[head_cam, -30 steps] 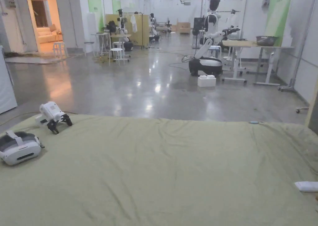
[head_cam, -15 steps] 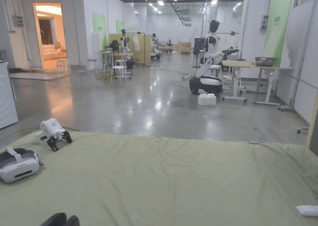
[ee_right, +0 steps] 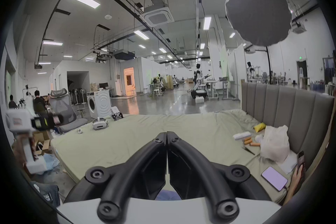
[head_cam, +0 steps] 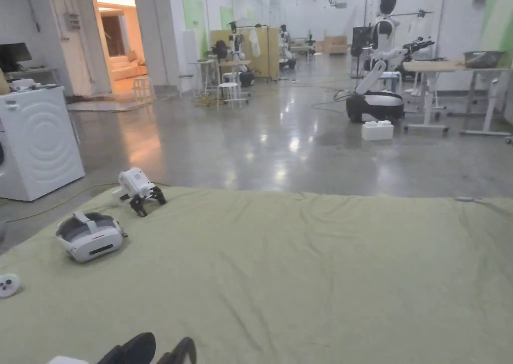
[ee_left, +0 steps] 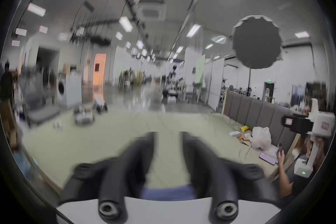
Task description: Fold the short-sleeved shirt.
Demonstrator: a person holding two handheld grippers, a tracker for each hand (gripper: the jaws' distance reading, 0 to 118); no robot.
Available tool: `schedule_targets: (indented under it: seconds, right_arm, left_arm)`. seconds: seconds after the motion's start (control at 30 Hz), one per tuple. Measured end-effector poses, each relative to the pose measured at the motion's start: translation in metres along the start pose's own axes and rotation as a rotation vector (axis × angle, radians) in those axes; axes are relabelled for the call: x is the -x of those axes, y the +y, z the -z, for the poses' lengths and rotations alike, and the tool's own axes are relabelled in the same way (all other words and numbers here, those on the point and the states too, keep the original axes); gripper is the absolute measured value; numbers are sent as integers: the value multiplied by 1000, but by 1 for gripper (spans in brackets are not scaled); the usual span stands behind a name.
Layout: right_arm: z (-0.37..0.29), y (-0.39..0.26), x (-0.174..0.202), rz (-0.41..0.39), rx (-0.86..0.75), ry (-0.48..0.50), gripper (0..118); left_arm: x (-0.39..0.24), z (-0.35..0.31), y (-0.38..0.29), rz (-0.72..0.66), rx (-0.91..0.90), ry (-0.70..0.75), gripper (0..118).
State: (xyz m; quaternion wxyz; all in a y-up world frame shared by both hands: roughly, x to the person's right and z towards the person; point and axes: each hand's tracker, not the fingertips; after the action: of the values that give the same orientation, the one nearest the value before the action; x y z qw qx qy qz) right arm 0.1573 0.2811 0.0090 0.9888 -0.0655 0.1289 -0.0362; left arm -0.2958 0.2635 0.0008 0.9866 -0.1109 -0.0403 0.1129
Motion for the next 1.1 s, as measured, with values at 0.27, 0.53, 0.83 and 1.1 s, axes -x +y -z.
schedule_targets:
  seconds: [0.27, 0.53, 0.83, 1.1]
  right_arm:
    - [11, -30, -11, 103, 147, 33, 0]
    - [16, -47, -15, 148, 231, -6, 0]
    - [12, -47, -25, 151, 248, -42, 0]
    - [11, -60, -37, 197, 265, -37, 0]
  left_arm:
    - [151, 102, -136, -436, 378, 125, 101]
    - [174, 132, -204, -880, 342, -49, 66]
    - [176, 112, -185, -839, 266, 44, 7]
    - [148, 86, -87, -315, 248, 185, 7]
